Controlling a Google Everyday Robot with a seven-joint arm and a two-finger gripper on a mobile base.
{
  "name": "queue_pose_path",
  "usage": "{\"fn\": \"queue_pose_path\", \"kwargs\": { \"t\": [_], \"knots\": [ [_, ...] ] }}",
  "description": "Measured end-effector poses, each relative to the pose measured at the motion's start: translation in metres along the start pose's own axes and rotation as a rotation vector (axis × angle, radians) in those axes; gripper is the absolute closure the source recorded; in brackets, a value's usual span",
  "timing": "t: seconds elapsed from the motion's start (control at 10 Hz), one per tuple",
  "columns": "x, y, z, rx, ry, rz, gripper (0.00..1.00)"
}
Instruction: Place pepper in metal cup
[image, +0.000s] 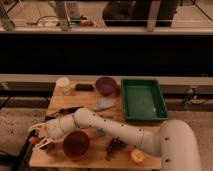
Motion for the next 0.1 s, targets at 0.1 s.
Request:
{"fn": "queue_pose_path", "kwargs": {
  "t": [0.1],
  "knots": [
    [-0.0009,0.0006,0.0004,0.000,0.001,-0.001,0.20]
  ]
}}
